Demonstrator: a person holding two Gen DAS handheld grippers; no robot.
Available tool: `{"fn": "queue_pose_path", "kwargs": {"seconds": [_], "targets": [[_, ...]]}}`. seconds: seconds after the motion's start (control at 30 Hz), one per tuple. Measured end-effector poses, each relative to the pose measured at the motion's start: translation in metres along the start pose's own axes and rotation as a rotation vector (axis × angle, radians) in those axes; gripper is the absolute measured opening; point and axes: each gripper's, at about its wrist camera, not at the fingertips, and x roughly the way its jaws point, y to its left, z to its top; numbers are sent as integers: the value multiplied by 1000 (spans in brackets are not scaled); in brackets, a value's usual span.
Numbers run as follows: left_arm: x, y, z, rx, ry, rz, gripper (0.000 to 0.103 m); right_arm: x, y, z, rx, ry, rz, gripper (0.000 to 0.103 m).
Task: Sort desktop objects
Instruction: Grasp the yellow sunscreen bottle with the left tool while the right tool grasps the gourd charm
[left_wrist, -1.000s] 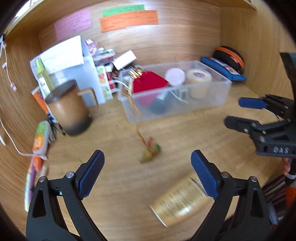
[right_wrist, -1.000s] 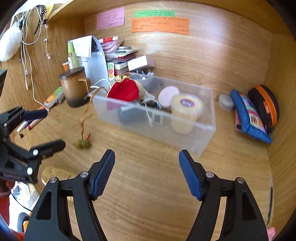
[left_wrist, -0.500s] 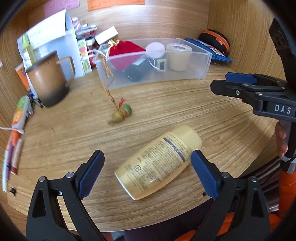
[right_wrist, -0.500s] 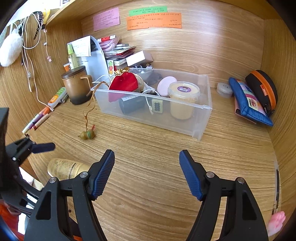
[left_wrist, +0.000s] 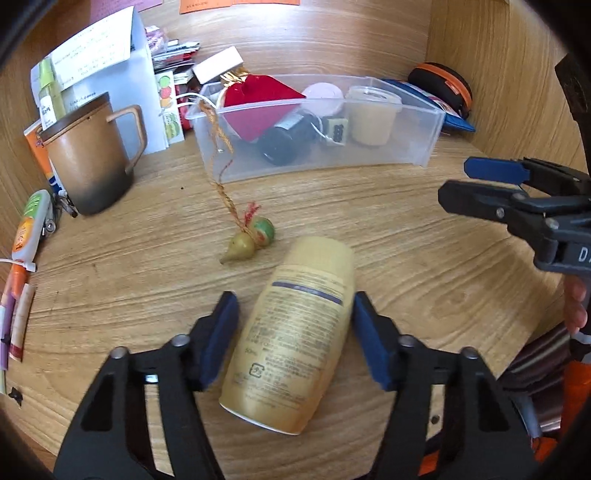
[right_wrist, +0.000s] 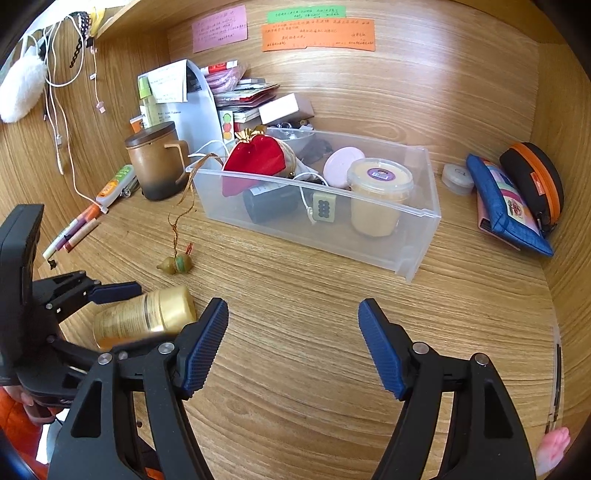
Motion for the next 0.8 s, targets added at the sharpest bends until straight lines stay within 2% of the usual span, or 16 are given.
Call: {"fn": "queue_pose_path", "kwargs": {"seconds": [0.1,0.47,0.6,0.73,0.8], "targets": [[-2,12,-1,-32,-12,7,48,5,5,2,-9,8,6,70],[-17,63,-14,-145,-37,47,48,47,49,18,-103,64,99,70],[-21,78,-17,-169,-47,42,47,67,68,24,-134,89,151,70],[-24,88,-12,-182,-72,23,43,85,86,31,-172,115,159,69],[-25,91,-9,-178,-79,21,41,91,92,34,-187,123,161,64]]}}
